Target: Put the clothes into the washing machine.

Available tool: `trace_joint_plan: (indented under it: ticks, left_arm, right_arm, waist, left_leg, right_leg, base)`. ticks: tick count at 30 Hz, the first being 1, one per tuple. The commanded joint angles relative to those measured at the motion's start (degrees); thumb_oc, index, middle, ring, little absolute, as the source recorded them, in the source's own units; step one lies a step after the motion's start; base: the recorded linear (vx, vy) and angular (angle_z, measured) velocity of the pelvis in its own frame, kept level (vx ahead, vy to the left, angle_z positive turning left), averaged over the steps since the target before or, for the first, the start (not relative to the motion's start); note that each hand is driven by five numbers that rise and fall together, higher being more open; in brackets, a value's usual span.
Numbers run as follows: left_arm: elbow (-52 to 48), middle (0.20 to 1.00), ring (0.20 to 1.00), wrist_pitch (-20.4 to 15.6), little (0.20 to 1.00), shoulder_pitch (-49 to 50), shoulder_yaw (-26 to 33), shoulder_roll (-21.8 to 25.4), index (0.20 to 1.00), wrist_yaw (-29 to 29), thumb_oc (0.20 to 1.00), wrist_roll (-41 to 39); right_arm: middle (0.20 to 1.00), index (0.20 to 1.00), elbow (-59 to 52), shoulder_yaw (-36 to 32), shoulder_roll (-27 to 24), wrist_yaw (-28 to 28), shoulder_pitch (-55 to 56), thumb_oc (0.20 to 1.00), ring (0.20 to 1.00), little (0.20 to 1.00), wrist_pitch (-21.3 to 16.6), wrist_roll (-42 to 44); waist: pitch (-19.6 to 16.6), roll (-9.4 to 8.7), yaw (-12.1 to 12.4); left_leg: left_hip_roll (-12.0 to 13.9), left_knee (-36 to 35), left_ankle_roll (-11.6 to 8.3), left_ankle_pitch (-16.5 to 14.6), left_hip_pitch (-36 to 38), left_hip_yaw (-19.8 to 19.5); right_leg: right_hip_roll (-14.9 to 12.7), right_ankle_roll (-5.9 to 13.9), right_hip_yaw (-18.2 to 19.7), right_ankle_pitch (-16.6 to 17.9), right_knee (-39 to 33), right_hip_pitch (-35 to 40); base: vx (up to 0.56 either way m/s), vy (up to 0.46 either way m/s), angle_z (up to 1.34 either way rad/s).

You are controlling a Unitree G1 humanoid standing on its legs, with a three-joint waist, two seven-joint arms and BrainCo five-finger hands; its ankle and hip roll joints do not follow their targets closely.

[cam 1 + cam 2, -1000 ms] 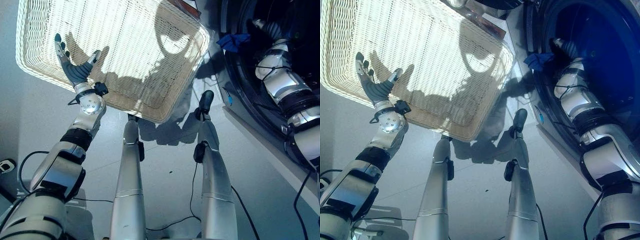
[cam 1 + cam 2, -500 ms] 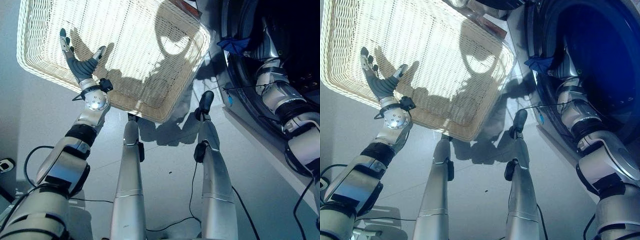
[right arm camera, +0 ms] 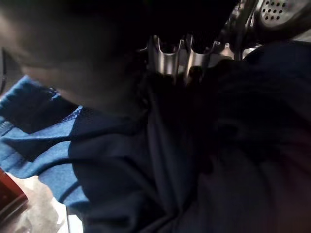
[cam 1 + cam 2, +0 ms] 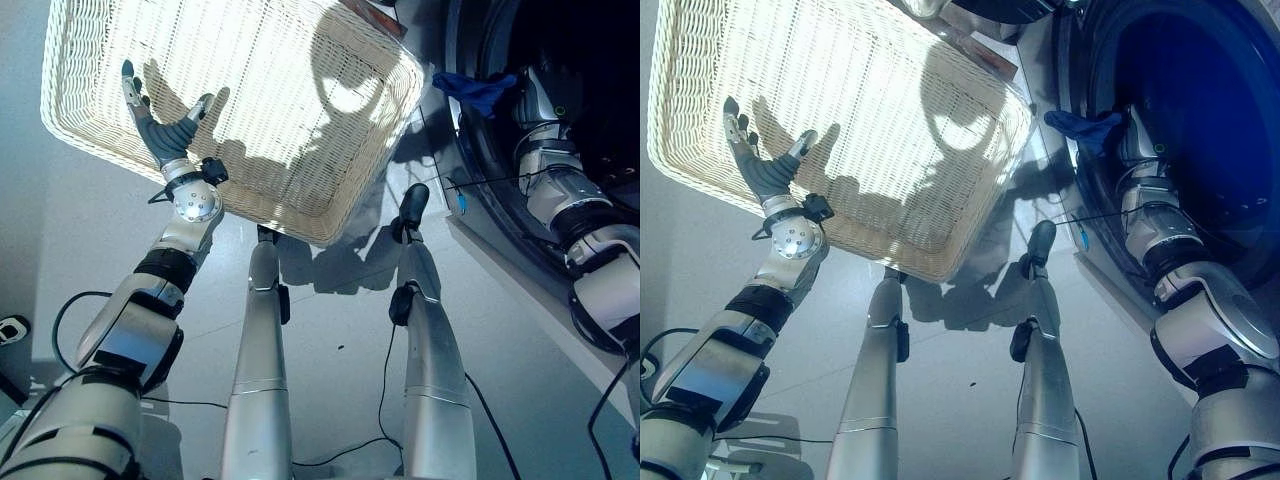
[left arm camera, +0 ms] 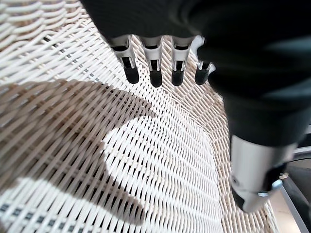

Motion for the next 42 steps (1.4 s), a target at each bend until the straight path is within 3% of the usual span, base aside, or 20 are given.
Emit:
trace_joint_plan:
  ticks: [1,5,10,14,16,18,19,22,23,27,28,29,30,31,36,40,42]
  left_arm:
    - [-0.86,1.0,1.0,-2.03,1.0,0.58,3.01,-1.31,1.0,1.34,1.0,3.09]
    - [-0.86,1.0,1.0,-1.96,1.0,0.59,3.14,-1.06,1.0,0.98,1.0,2.8]
    - [-1.44,1.0,1.0,-1.84,1.0,1.36,3.12,-0.28,1.0,1.39,1.0,2.57]
    - [-3.04,1.0,1.0,-2.54,1.0,4.15,4.49,1.37,1.0,1.42,1.0,3.4]
    - [-5.13,1.0,1.0,-2.77,1.0,6.99,6.02,1.91,1.0,1.68,1.0,3.93]
    - [-5.9,1.0,1.0,-2.35,1.0,7.73,6.07,1.98,1.0,1.96,1.0,4.26]
    - [-6.55,1.0,1.0,-2.07,1.0,8.46,6.26,2.35,1.0,2.09,1.0,4.36]
    - [-6.91,1.0,1.0,-1.82,1.0,8.81,6.38,2.73,1.0,2.13,1.0,4.14]
    - [-7.37,1.0,1.0,-0.82,1.0,9.38,6.18,4.32,1.0,1.98,1.0,2.3]
    - [-6.88,1.0,1.0,-0.31,1.0,8.96,6.47,5.88,1.0,0.16,1.0,-0.03]
    - [-6.63,1.0,1.0,-0.3,1.0,8.72,6.47,6.02,1.0,-0.27,1.0,-0.27]
    - [-6.37,1.0,1.0,-0.24,1.0,8.34,6.37,6.01,1.0,-0.65,1.0,-0.33]
    - [-6.37,1.0,1.0,-0.24,1.0,8.34,6.37,6.01,1.0,-0.65,1.0,-0.33]
    - [-6.05,1.0,1.0,-0.24,1.0,7.81,6.08,5.9,1.0,-0.78,1.0,-0.08]
    - [-4.86,1.0,1.0,0.05,1.0,6.32,5.54,5.56,1.0,-1.34,1.0,-0.92]
    - [-4.65,1.0,1.0,-0.26,1.0,6.56,5.73,4.64,1.0,-1.44,1.0,-0.88]
    - [-4.48,1.0,1.0,-0.71,1.0,6.77,5.94,3.56,1.0,-1.37,1.0,-0.34]
  right_arm:
    - [0.2,0.2,4.86,3.29,-1.46,1.77,0.42,0.2,0.2,0.2,3.74,0.74]
    - [0.2,0.2,4.87,2.42,-1.93,-0.16,0.56,0.2,0.2,0.2,4.39,4.14]
    - [0.2,0.2,4.45,-2.76,-3.82,-7.39,0.73,0.2,0.2,0.2,2.71,26.35]
    - [0.2,0.2,4.25,-14.44,-6.32,-17.11,0.4,0.2,0.2,0.2,-5.54,45.91]
    - [0.2,0.2,2.37,-21.26,-7.94,-24.5,0.12,0.2,0.2,0.2,-13.31,56.34]
    - [0.2,0.2,2.93,-22.81,-9.03,-26.53,-0.53,0.2,0.2,0.2,-16.71,60.12]
    - [0.2,0.2,3.08,-24.43,-11.29,-28.34,-1.62,0.2,0.2,0.2,-22.01,67.15]
    - [0.2,0.2,2.89,-25.48,-12.62,-28.42,-1.55,0.2,0.2,0.2,-24.08,69.45]
    - [0.2,0.2,0.13,-26.88,-15.09,-29.34,0.19,0.2,0.2,0.2,-27.32,71.13]
    - [0.2,0.2,-0.77,-25.86,-16.52,-28.84,-0.89,0.2,0.2,0.2,-26.82,70.83]
    - [0.266,0.266,-0.5,-25.45,-16.59,-28.38,-1.34,0.266,0.266,0.266,-26.43,70.33]
    - [0.435,0.435,-0.44,-24.97,-16.41,-27.79,-1.74,0.435,0.435,0.435,-25.52,68.99]
    - [0.435,0.435,-0.44,-24.97,-16.41,-27.79,-1.74,0.435,0.435,0.435,-25.52,68.99]
    - [1.0,1.0,-0.4,-24.44,-15.91,-26.4,-1.96,1.0,1.0,1.0,-24.96,69.0]
    - [1.0,1.0,-2.7,-21.96,-12.4,-21.14,-2.86,1.0,1.0,1.0,-21.74,61.71]
    - [1.0,1.0,-6.46,-19.74,-9.58,-20.87,-2.21,1.0,1.0,1.0,-16.48,52.53]
    - [1.0,1.0,-9.44,-17.73,-7.87,-22.46,-1.46,1.0,1.0,1.0,-10.92,41.52]
  waist:
    - [-0.24,3.73,-0.57]
    - [-0.24,3.67,-0.6]
    - [-0.24,3.58,-0.82]
    - [-0.24,3.18,-0.77]
    - [-0.24,2.74,-0.88]
    - [-0.24,2.54,-0.86]
    - [-0.24,2.28,-1.05]
    - [-0.24,2.13,-1.26]
    - [-0.24,1.37,-2.02]
    - [-0.24,0.7,-2.14]
    - [-0.24,0.66,-2.14]
    - [-0.24,0.68,-2.07]
    - [-0.24,0.68,-2.07]
    - [-0.24,0.75,-1.96]
    - [-0.24,1.7,-1.39]
    - [-0.24,2.16,-1.18]
    - [-0.24,2.44,-1.13]
  left_leg:
    - [-2.26,-1.64,4.29,0.22,0.4,-0.42]
    - [-2.24,-1.84,4.25,0.23,0.4,-0.65]
    - [-2.1,-1.41,4.14,-0.22,0.41,-0.98]
    - [-1.96,-1.19,3.94,-1.45,0.54,-1.41]
    - [-1.56,-1.41,3.84,-1.95,0.79,-1.52]
    - [-1.46,-1.46,3.83,-2.09,1.12,-1.55]
    - [-1.3,-1.83,3.8,-2.19,1.58,-1.37]
    - [-1.1,-2.08,3.71,-2.13,1.85,-1.24]
    - [-0.96,-2.03,3.78,-2.14,2.51,-1.29]
    - [-0.73,-1.82,3.77,-2.24,3.1,-1.44]
    - [-0.69,-1.95,3.78,-2.2,3.29,-1.44]
    - [-0.72,-2.11,3.79,-2.14,3.55,-1.48]
    - [-0.72,-2.11,3.79,-2.14,3.55,-1.48]
    - [-0.82,-2.42,3.85,-2.11,3.76,-1.53]
    - [-1.42,-2.95,3.83,-1.93,3.8,-1.53]
    - [-1.68,-2.97,3.89,-1.91,3.55,-1.17]
    - [-1.82,-2.81,3.97,-1.85,3.24,-0.81]
  right_leg:
    - [0.55,5.02,-1.34,-3.13,5.94,-0.64]
    - [0.6,5.04,-1.32,-3.14,5.91,-0.68]
    - [0.89,4.96,-1.0,-3.15,6.16,-0.77]
    - [0.94,5.39,-1.25,-3.15,5.35,-0.12]
    - [1.33,5.45,-1.27,-3.43,4.94,0.27]
    - [1.49,5.47,-1.23,-3.52,4.88,0.61]
    - [1.67,5.53,-1.29,-3.66,4.65,1.1]
    - [1.72,5.58,-1.23,-3.65,4.48,1.38]
    - [2.06,5.54,-0.86,-3.51,4.49,1.92]
    - [2.16,5.55,-0.77,-3.68,4.63,2.5]
    - [2.13,5.53,-0.8,-3.7,4.54,2.71]
    - [2.08,5.5,-0.82,-3.75,4.4,2.99]
    - [2.08,5.5,-0.82,-3.75,4.4,2.99]
    - [1.97,5.48,-0.85,-3.75,4.16,3.16]
    - [1.53,5.32,-0.92,-3.99,3.9,3.06]
    - [1.36,5.12,-0.96,-4.31,3.97,2.79]
    - [1.22,5.04,-1.01,-4.55,4.2,2.55]
  base:
    - [0.0,0.0,0.0]
    - [0.0,0.0,0.0]
    - [0.0,0.0,0.0]
    - [0.0,-0.052,-0.01]
    - [0.0,0.0,0.0]
    - [0.0,0.0,0.0]
    - [0.0,0.0,0.0]
    - [0.0,0.0,0.0]
    - [0.0,0.0,0.0]
    - [0.0,0.01,0.0]
    - [0.0,0.007,-0.04]
    - [0.0,0.006,-0.03]
    - [0.0,0.005,-0.05]
    - [0.0,0.0,0.0]
    - [0.0,-0.001,-0.01]
    - [0.0,0.034,0.01]
    - [0.0,0.037,-0.01]
